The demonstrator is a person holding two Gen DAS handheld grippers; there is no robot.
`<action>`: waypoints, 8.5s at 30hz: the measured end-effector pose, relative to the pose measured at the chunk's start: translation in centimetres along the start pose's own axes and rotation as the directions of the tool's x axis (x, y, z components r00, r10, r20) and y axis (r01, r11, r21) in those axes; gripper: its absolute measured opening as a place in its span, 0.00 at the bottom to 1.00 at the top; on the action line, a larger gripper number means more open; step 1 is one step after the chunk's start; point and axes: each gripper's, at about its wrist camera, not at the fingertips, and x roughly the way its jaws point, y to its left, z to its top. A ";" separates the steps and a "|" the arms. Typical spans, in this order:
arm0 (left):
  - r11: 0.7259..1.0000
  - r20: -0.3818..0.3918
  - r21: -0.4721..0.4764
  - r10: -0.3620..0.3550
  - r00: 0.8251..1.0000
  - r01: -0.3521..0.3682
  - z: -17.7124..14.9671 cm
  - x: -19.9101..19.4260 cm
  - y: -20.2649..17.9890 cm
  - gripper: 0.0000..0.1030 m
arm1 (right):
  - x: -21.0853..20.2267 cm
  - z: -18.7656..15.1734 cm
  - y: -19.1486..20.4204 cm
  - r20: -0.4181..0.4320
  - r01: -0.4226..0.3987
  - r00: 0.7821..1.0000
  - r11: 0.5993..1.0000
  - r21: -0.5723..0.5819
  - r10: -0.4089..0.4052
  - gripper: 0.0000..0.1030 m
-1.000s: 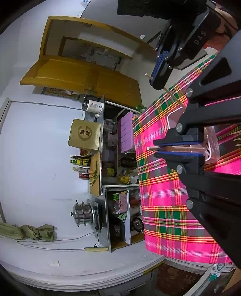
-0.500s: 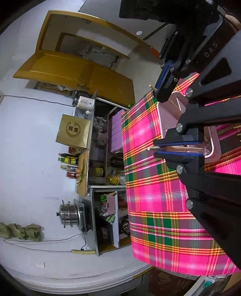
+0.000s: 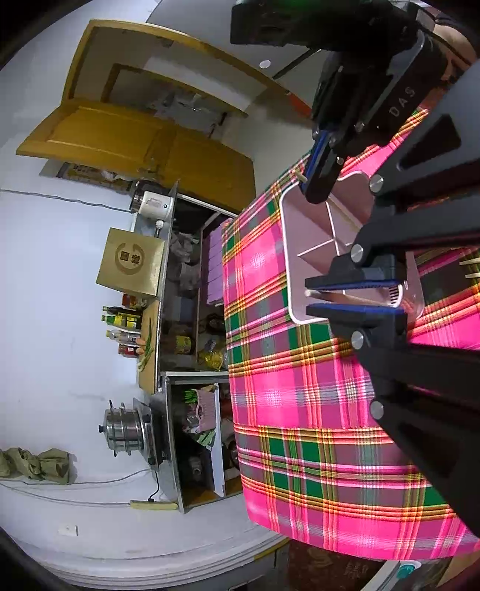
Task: Organize utensils
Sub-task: 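Lift both held chopsticks and carry them over the pink basket, then open the left tool and the right tool to drop the chopsticks into the basket, then move both tools back down to the remaining chopsticks on the cloth, then grasp a wooden chopstick with the left tool while the right tool grasps a black chopstick, then lift both held chopsticks and carry them over the pink basket, then open the left tool and the right tool to drop the chopsticks into the basket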
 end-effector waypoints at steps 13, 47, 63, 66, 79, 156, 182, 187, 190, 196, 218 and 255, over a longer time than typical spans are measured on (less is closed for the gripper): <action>0.999 0.060 -0.045 -0.011 0.998 0.013 -2.2 -3.9 0.7 0.40 | -4.5 -1.0 -0.4 0.060 -0.002 0.998 1.000 0.011 0.002 0.16; 0.993 0.028 -0.041 -0.108 0.994 0.109 -20.4 -10.6 -3.5 0.40 | -16.6 -16.8 -1.7 0.062 0.079 0.995 0.996 0.048 -0.082 0.17; 0.997 -0.074 -0.016 -0.071 0.995 0.070 -19.8 -5.8 -4.2 0.36 | -12.4 -17.7 -4.3 -0.047 0.128 0.991 0.988 0.083 -0.125 0.17; 0.998 -0.108 -0.009 -0.057 0.993 0.056 -19.5 -4.2 -4.2 0.31 | -11.3 -17.7 -5.1 -0.077 0.155 0.986 0.983 0.094 -0.148 0.17; 0.999 -0.242 0.031 -0.017 0.970 0.025 -18.3 2.3 -5.2 0.18 | -5.8 -16.5 -7.6 -0.191 0.200 0.964 0.976 0.081 -0.182 0.15; 0.995 0.020 0.079 -0.069 0.997 0.067 -7.9 -9.2 -6.6 0.06 | -15.9 -5.4 -0.8 0.120 0.142 0.983 0.990 -0.023 -0.138 0.04; 0.995 0.116 0.102 -0.021 0.993 0.009 1.9 -10.4 -5.3 0.06 | -15.5 2.2 1.2 0.228 0.042 0.973 0.998 -0.040 -0.031 0.04; 0.995 0.139 0.097 -0.011 0.990 -0.002 3.5 -9.9 -4.7 0.06 | -14.7 4.1 1.6 0.251 0.024 0.968 0.999 -0.036 -0.014 0.04; 0.996 0.144 0.088 -0.007 0.990 -0.006 4.2 -9.2 -4.0 0.06 | -13.8 4.8 1.7 0.255 0.014 0.967 0.999 -0.030 -0.006 0.04; 0.997 0.134 0.076 0.000 0.991 -0.010 4.4 -7.4 -2.8 0.06 | -11.9 5.8 1.5 0.258 -0.005 0.966 1.000 -0.020 0.010 0.04; 0.998 0.033 0.056 0.001 0.999 -0.003 1.8 -1.3 -0.9 0.06 | -4.9 3.0 0.2 0.155 0.000 0.988 1.000 0.000 0.000 0.04; 0.998 0.132 0.051 -0.033 0.991 0.027 -4.8 -9.5 -2.1 0.27 | -12.6 -4.4 -0.4 0.162 0.026 0.987 1.000 -0.004 -0.025 0.15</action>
